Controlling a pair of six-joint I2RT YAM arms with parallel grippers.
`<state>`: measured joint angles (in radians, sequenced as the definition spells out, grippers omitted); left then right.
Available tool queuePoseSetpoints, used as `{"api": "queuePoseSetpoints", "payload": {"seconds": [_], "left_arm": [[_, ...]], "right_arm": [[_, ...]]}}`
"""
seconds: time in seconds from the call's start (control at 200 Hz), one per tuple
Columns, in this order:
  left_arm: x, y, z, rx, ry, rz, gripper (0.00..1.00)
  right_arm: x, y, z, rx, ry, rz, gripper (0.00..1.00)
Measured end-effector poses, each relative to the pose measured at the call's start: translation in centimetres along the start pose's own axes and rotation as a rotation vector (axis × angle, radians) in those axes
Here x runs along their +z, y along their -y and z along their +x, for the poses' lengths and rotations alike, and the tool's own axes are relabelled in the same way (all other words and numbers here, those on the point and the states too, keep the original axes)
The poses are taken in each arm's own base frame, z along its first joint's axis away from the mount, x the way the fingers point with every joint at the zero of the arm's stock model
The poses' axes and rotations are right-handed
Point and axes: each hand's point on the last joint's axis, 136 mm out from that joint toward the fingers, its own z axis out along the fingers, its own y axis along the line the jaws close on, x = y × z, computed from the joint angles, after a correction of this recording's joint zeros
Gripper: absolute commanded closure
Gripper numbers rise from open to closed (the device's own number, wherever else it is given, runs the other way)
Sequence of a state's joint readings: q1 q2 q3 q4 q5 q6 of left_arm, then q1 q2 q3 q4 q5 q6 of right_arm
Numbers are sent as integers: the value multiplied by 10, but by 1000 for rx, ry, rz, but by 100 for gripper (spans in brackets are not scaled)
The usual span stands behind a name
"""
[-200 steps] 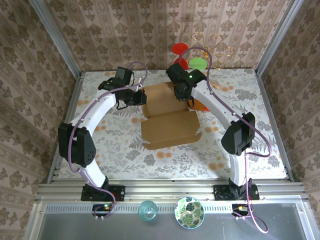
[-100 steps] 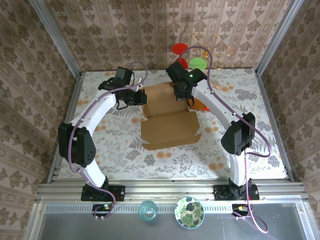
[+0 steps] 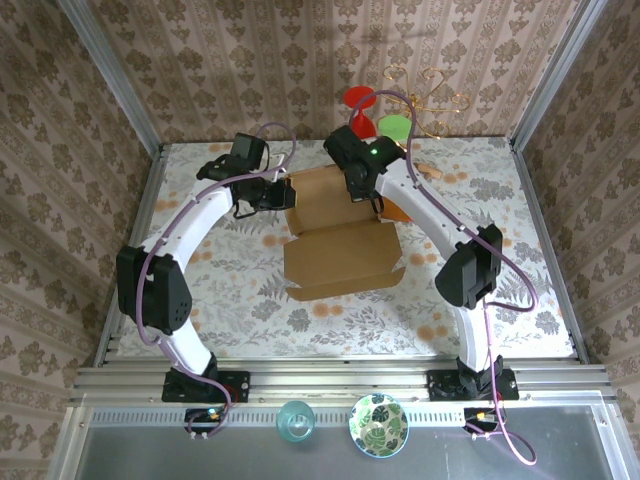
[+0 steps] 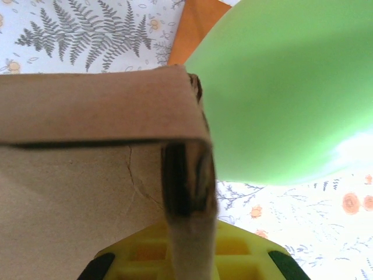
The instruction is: Fold the paper box
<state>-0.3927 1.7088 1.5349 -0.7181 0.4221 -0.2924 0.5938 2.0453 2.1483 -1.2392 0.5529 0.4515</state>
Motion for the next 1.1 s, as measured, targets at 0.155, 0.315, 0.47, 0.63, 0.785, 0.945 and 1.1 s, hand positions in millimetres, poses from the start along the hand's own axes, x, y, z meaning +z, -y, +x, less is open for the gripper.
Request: {"api": "queuePoseSetpoints", "payload": {"seconds": [0.155, 0.315, 0.47, 0.63, 0.785, 0.945, 1.1], "left_arm": [[0, 0, 0, -1, -2, -1, 100], [2, -2, 1, -7, -7, -5, 100], [2, -3, 1, -9, -7, -9, 100], [4, -7, 2, -11, -7, -22, 100], [17, -16, 12, -21, -13, -27, 97], [28, -23, 20, -29, -14, -28, 93], [32, -23, 15, -20, 13, -20, 90]], "right_arm": [[2, -1, 0, -29, 10, 53, 100], [1, -3, -1, -34, 16, 53, 100], [1, -5, 0, -34, 11, 40, 100], [1, -9, 3, -33, -3, 15, 100], [8, -13, 14, -31, -28, -1, 100], [15, -17, 26, -11, -38, -24, 100], [11, -16, 24, 24, -24, -38, 100]]}}
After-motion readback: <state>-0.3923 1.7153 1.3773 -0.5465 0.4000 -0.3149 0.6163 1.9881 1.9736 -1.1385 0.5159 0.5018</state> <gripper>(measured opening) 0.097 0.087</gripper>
